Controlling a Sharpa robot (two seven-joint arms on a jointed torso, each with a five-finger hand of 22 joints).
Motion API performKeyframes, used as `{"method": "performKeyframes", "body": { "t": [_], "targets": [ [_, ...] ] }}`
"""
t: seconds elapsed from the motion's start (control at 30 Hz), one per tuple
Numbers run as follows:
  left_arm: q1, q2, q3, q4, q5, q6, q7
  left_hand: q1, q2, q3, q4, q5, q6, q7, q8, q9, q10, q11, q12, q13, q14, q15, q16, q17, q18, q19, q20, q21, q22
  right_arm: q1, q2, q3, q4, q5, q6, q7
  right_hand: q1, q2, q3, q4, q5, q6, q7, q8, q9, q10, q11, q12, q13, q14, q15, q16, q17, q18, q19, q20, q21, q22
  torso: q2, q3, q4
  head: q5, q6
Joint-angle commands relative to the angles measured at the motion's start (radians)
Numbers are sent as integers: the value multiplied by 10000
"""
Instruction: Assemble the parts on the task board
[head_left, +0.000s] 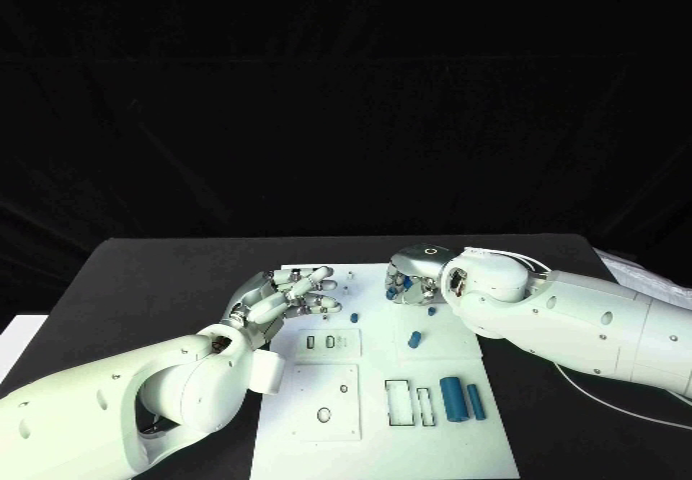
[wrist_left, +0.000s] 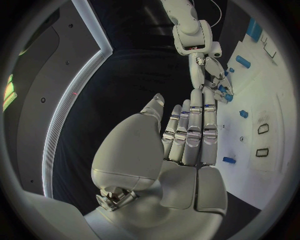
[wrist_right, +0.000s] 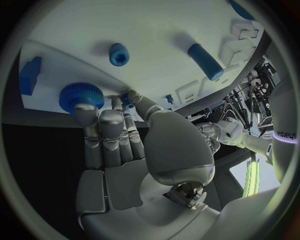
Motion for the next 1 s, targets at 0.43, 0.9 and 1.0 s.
{"method": "performKeyframes", "body": {
  "t": [0.43, 0.9, 1.0],
  "targets": [
    [17, -27, 9, -200, 20, 389, -16, 67, 0, -7, -127, 5, -35, 88, -71, -7, -42, 28, -89, -15, 8, 18, -81, 68, 19, 80, 23, 23, 13, -29, 70, 45, 141, 1106, -1733, -232, 71, 343, 348, 461, -207, 726, -289, 316, 201, 748, -267, 167, 58, 257, -217, 785, 768, -225, 502, -142, 767, 1033, 56, 14, 61, 24, 81],
    [36, -185, 8, -249, 21, 368, -41, 68, -1, -10, -135, 5, -38, 90, -75, -7, -42, 30, -95, -16, 7, 19, -85, 79, 18, 80, 24, 22, 13, 97, 712, 98, -229, 1095, -2299, -754, 15, 300, 376, 583, -171, 729, -291, 306, 228, 787, -270, 132, 46, 246, -223, 871, 827, -249, 553, -159, 873, 1175, 96, 7, 67, 88, 94],
    [44, -206, 8, -227, 21, 366, -49, 75, 0, -7, -142, 7, -38, 90, -77, -6, -42, 30, -98, -16, 5, 20, -88, 85, 17, 80, 24, 21, 13, 133, 896, 100, -404, 1053, -2336, -790, -5, 288, 375, 611, -170, 724, -290, 301, 230, 786, -267, 123, 43, 243, -222, 881, 831, -250, 551, -159, 881, 1182, 115, 1, 81, 84, 90]
  ]
}}
